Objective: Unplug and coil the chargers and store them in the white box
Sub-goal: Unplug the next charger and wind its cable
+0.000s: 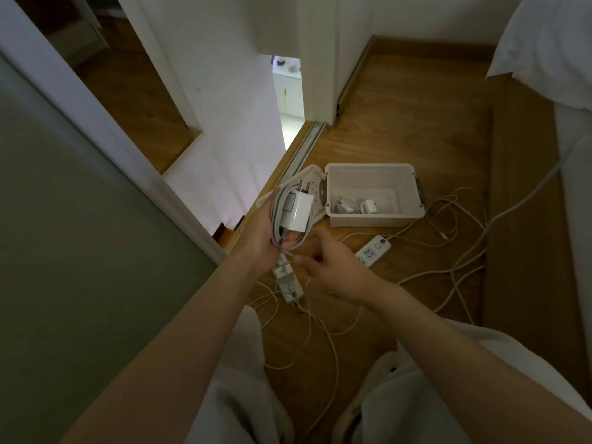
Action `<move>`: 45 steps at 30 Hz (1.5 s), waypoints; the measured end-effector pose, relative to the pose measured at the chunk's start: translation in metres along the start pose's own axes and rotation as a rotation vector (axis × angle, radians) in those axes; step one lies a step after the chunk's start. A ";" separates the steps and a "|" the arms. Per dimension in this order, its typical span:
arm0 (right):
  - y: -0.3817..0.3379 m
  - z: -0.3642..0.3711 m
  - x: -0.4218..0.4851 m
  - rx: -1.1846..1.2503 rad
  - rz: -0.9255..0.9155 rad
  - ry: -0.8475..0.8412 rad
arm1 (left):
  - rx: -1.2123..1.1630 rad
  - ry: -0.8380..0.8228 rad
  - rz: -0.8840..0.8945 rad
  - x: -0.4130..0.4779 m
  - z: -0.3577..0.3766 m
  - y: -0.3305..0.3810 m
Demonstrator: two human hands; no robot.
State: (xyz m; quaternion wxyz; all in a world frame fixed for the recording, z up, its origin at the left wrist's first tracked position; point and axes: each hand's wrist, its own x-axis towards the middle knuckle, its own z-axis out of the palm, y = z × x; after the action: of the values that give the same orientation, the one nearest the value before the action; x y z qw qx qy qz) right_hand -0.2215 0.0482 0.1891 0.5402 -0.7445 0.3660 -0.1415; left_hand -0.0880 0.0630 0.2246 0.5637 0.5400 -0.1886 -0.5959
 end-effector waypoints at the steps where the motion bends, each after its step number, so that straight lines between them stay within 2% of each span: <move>1: -0.003 -0.003 0.000 0.105 0.011 -0.005 | 0.017 -0.014 0.015 0.000 -0.001 0.000; 3: -0.008 -0.007 -0.001 0.266 0.028 -0.026 | 0.123 0.012 0.035 -0.002 -0.001 0.001; 6: -0.013 -0.009 -0.005 0.274 0.071 0.002 | 0.441 0.121 0.090 -0.006 0.003 0.001; 9: -0.011 -0.004 -0.006 0.143 0.036 0.120 | 0.348 0.142 0.058 -0.007 0.006 -0.010; 12: -0.006 -0.001 -0.006 -0.002 0.021 0.160 | 0.192 0.155 -0.008 -0.006 0.009 -0.017; 14: -0.004 -0.002 -0.005 -0.016 0.023 0.202 | 0.145 0.139 -0.027 -0.005 0.011 -0.022; 19: 0.000 -0.011 -0.001 0.025 0.040 0.204 | 0.223 0.033 0.038 -0.010 0.014 -0.029; 23: 0.003 -0.014 -0.001 0.079 0.024 0.234 | 0.414 0.011 0.061 -0.007 0.012 -0.021; 28: 0.004 -0.011 0.001 0.026 0.018 0.225 | 0.411 0.018 0.028 -0.008 0.018 -0.017; 31: 0.012 -0.005 0.004 0.030 0.030 0.224 | 0.646 0.002 0.156 -0.009 0.016 -0.023; 35: 0.014 -0.005 0.004 0.063 0.019 0.159 | 0.759 -0.005 0.244 -0.004 0.015 -0.024; 38: 0.013 -0.008 0.001 0.019 -0.034 0.021 | 0.624 0.110 0.271 0.001 0.013 -0.014; 41: 0.023 -0.008 0.002 -0.252 -0.115 -0.085 | 0.494 0.207 0.296 -0.001 0.010 -0.004; 43: 0.035 -0.008 0.007 -0.332 -0.129 -0.101 | 0.377 0.207 0.279 -0.004 0.008 0.001; 45: 0.046 -0.011 0.010 -0.312 -0.052 -0.137 | 0.235 0.172 0.222 -0.007 0.008 0.007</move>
State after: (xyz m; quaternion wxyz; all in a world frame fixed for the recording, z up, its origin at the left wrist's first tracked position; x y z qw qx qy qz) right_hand -0.2391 0.0272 0.1499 0.4377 -0.8365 0.3264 -0.0457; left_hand -0.0928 0.0646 0.2363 0.5729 0.6271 -0.2665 -0.4556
